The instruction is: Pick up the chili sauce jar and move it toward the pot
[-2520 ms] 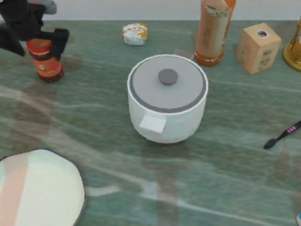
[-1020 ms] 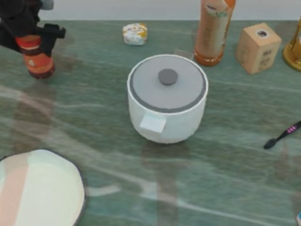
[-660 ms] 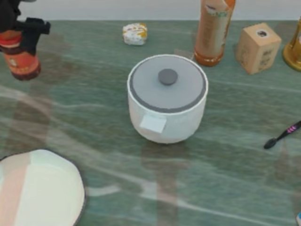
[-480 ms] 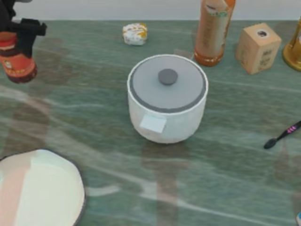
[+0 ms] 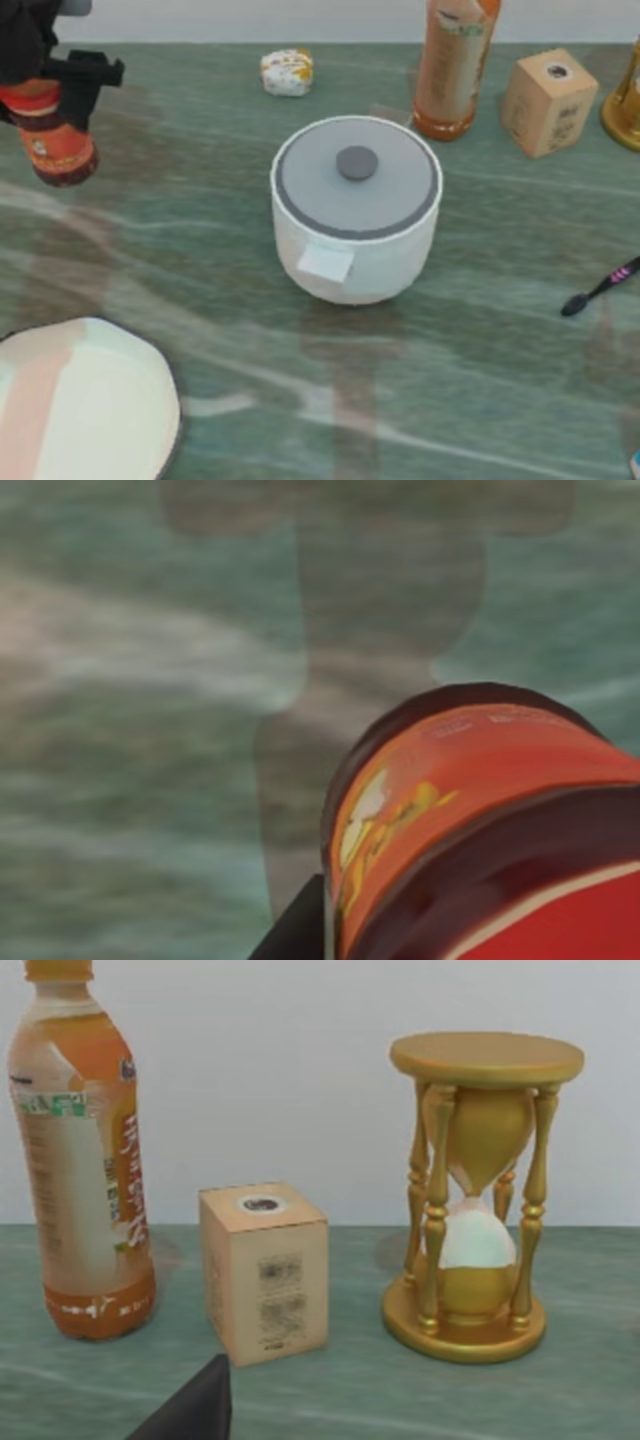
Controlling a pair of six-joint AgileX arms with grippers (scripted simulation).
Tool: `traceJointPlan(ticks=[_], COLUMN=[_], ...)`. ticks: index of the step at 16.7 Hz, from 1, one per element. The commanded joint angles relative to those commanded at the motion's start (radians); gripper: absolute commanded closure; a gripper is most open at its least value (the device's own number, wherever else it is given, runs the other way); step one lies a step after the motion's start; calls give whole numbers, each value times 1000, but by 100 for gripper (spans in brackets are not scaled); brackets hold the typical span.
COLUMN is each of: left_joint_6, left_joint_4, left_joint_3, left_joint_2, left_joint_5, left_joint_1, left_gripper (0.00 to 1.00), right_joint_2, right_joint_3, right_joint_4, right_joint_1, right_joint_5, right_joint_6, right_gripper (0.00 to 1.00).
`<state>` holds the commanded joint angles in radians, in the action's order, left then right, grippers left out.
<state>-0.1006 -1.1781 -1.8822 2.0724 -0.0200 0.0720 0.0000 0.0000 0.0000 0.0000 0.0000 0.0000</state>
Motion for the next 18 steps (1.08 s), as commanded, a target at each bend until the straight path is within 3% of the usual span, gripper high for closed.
traceJointPlan(ticks=[8,14,18], left_joint_6=[384,398,395], left_joint_4=[211,225,320], left_joint_3=[293,310,363], left_joint_2=[-88,-86,-51], left_joint_5=[90,94,94], left_joint_1=[233,244,240], left_gripper=[100,100,100], right_joint_2=[0,0,0], right_joint_3=[0,0,0], right_joint_4=[0,0,0], right_joint_1=[0,0,0], right_joint_5=[0,0,0], right_joint_6=[0,0,0], right_gripper=[0,0,0])
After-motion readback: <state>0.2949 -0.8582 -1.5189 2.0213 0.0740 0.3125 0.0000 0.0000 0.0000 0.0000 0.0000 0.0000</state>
